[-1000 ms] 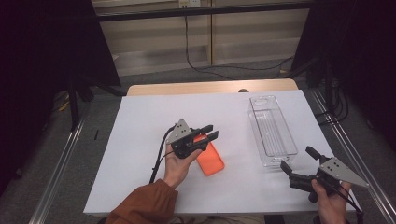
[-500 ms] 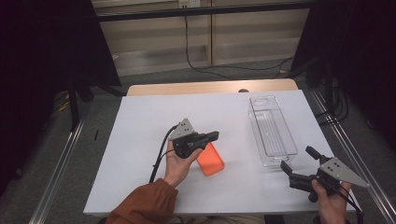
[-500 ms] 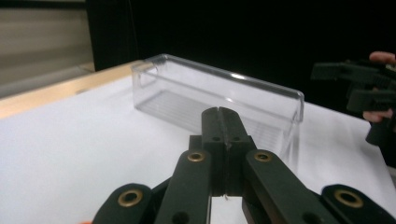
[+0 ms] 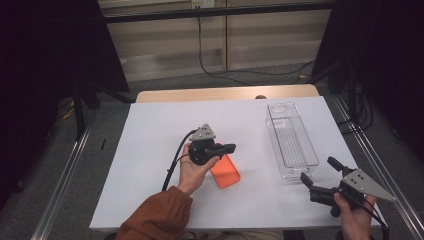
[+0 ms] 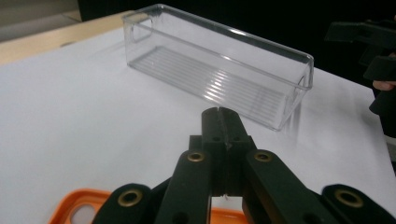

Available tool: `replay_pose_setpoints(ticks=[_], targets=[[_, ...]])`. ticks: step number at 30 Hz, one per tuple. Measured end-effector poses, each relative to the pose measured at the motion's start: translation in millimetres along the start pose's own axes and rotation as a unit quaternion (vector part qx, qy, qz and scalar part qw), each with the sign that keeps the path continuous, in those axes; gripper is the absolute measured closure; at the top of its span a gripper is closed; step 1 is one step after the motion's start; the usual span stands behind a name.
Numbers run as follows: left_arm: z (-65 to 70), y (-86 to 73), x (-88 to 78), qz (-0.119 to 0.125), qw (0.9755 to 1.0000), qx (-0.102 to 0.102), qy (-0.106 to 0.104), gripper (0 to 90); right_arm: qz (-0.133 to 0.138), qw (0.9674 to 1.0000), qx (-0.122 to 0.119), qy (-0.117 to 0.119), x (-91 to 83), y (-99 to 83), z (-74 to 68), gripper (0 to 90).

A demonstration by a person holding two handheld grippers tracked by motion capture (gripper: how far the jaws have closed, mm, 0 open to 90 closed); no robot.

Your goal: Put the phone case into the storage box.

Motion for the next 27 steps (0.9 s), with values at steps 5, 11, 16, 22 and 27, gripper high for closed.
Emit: replay_pose_setpoints(ticks=[5,11,16,22,27], targets=[[-9.7,-7.4,2.3,-0.025,0.9991,-0.033,0.009,90.0,-0.001,1.0000,0.000,0.000,-0.2,-0.2,-0.2,0.0],[-14.2,-16.1,7.5,-0.060,0.9970,-0.049,0.003,90.0,-0.001,1.0000,0.001,0.000,0.0,-0.2,-0.2,0.0],[-14.7,-22.2,14.6,-0.114,0.9929,-0.035,-0.006,90.0,0.000,1.0000,0.001,0.001,-0.2,0.2,-0.3,0.0],[-16.0,-30.7,25.5,-0.149,0.9881,-0.038,-0.003,90.0,0.000,1.0000,0.000,0.000,0.0,0.0,-0.1,0.0],[-12.8,-39.5,35.8,-0.171,0.9846,-0.035,-0.006,90.0,-0.001,1.0000,0.000,0.001,-0.1,-0.2,-0.3,0.0]])
Point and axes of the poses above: each handheld gripper's, and its own axes: x roughly forward along the jaws, y roughly out of its top, z roughly to its right, the point moved 10 cm from there along x, roughly forward along the jaws, and after that the axes turned 11 degrees about -y, right-handed, at the moved point
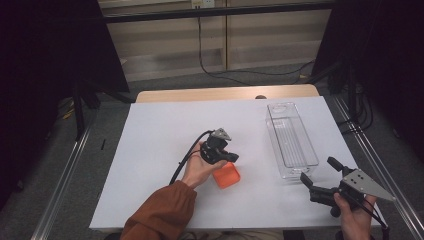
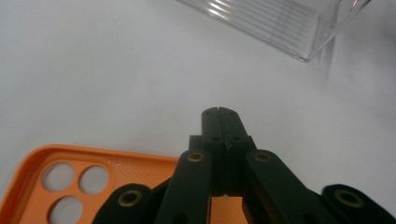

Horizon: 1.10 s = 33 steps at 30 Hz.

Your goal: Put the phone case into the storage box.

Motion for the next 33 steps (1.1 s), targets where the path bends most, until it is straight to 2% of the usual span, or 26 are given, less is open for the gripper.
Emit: replay_pose_setpoints(ticks=[2,6,15,20,25,27,33], targets=[[-0.5,-1.5,4.1,-0.008,1.0000,0.000,0.004,90.0,0.000,1.0000,0.000,0.001,0.0,0.0,-0.4,0.0],[-0.6,-2.2,9.6,-0.010,0.9999,-0.008,0.005,90.0,0.000,1.0000,0.000,0.001,-0.3,0.2,-0.3,0.0],[-3.6,-5.8,16.8,-0.016,0.9992,-0.037,0.002,90.0,0.000,1.0000,0.000,0.000,0.1,-0.1,-0.1,0.0],[-5.4,-10.8,21.7,-0.032,0.9988,-0.037,0.005,90.0,-0.001,1.0000,0.001,0.000,0.0,-0.2,-0.2,0.0],[-3.5,-11.3,26.8,-0.031,0.9988,-0.038,-0.004,90.0,0.000,1.0000,0.000,0.001,0.0,-0.2,-0.4,0.0],[-3.2,-13.7,28.5,-0.040,0.9986,-0.036,-0.001,90.0,-0.001,1.0000,0.001,0.002,-0.3,0.0,-0.7,0.0],[-2.8,-14.6,27.7,-0.042,0.9985,-0.034,-0.001,90.0,-0.001,1.0000,0.001,0.001,-0.4,-0.3,-0.5,0.0]])
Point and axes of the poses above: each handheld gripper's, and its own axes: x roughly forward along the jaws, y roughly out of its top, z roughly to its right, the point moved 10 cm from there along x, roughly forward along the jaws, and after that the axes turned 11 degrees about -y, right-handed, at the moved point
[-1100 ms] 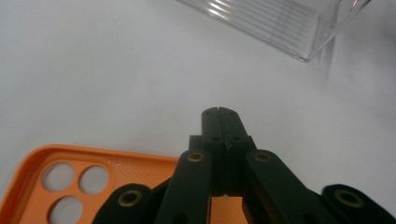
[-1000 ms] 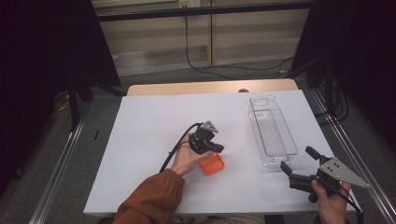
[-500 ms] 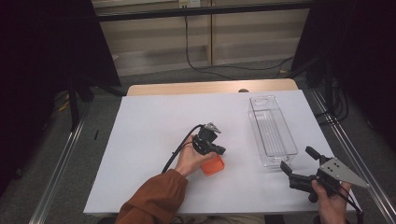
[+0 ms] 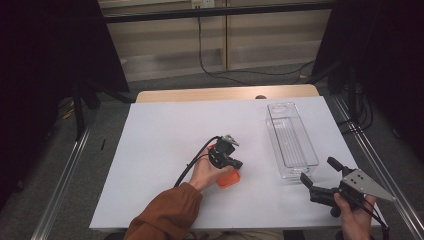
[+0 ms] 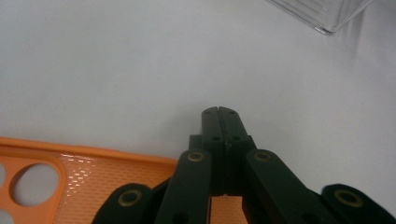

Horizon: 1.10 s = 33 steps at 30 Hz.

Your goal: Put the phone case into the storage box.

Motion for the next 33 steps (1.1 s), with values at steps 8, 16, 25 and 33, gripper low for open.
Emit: replay_pose_setpoints(ticks=[8,16,25,33], targets=[[2.2,-4.7,-2.7,0.003,1.0000,-0.001,-0.004,90.0,-0.001,1.0000,-0.001,0.000,-0.2,-0.3,0.0,0.0],[4.0,-9.9,-6.1,0.007,0.9999,-0.008,-0.013,90.0,-0.002,1.0000,-0.004,0.002,-0.4,-1.1,-0.2,0.0],[6.2,-16.0,-10.6,-0.006,0.9999,-0.005,-0.011,90.0,-0.002,1.0000,-0.005,0.000,-0.1,-1.2,0.1,0.0],[8.0,-19.2,-12.2,-0.001,0.9999,-0.003,-0.010,90.0,-0.001,1.0000,-0.004,-0.001,-0.5,-0.7,0.5,0.0]])
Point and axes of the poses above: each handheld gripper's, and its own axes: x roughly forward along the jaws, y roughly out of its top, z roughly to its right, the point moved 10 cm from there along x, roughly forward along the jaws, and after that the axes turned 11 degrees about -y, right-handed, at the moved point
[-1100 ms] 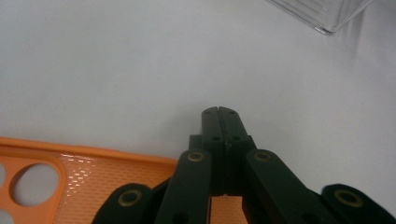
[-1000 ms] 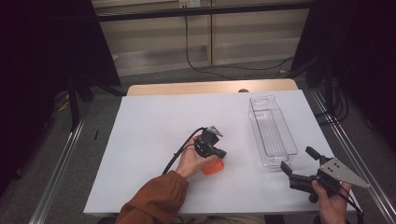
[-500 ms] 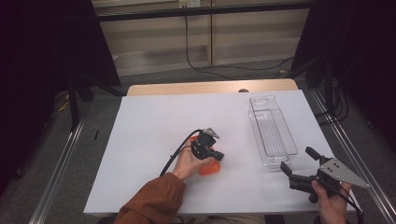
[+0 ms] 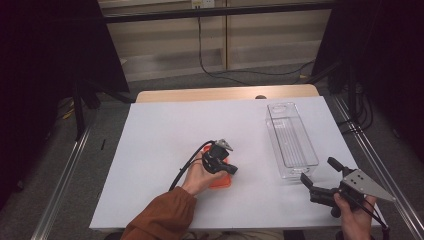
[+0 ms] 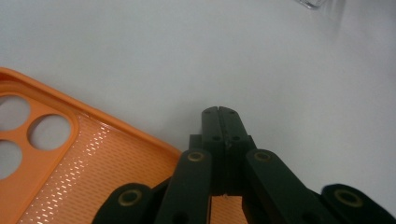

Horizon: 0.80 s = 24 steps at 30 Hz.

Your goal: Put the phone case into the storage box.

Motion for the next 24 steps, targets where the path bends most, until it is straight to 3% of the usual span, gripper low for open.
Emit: replay_pose_setpoints(ticks=[16,24], targets=[[2.4,-4.5,-3.1,-0.001,1.0000,-0.004,0.001,90.0,0.001,1.0000,-0.004,-0.002,-0.4,0.1,0.6,0.0],[2.4,-7.3,-5.6,-0.001,0.9999,-0.013,-0.010,90.0,0.001,1.0000,-0.002,-0.001,-0.5,-0.1,0.0,0.0]])
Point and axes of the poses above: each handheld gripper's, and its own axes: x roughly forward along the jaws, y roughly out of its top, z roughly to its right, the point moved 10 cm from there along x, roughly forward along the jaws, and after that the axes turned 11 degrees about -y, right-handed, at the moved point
